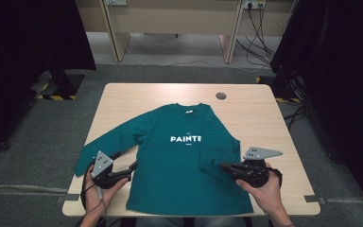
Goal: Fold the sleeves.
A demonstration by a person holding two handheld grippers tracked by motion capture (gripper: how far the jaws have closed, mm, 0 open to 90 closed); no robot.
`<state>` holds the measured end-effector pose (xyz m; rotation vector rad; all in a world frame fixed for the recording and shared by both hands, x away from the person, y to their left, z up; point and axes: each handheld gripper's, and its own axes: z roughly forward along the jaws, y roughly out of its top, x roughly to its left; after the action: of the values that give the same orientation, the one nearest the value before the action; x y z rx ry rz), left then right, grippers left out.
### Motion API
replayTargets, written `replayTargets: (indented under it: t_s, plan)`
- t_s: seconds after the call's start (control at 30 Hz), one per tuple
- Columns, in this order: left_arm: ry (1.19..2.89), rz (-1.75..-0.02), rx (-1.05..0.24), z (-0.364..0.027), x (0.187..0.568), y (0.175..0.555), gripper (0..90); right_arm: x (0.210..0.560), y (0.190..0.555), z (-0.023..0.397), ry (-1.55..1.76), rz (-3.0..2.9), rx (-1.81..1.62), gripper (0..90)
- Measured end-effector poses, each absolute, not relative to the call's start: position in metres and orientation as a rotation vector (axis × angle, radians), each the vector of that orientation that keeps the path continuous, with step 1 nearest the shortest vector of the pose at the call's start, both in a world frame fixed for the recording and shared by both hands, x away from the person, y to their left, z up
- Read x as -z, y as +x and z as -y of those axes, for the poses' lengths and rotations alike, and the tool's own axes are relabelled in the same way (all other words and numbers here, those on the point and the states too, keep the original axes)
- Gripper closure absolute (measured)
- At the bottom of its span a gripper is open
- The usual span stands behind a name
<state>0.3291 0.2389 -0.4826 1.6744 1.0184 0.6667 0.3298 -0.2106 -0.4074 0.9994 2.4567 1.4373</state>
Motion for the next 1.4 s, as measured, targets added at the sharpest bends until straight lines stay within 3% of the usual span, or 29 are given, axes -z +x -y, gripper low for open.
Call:
replayTargets:
  t_s: [1.4]
  plan:
    - [1.674,-1.017,-0.662,-0.238,0.483,0.329,20.1,0.446,0.313,0.162,0.725,-2.865,-1.338,88.2]
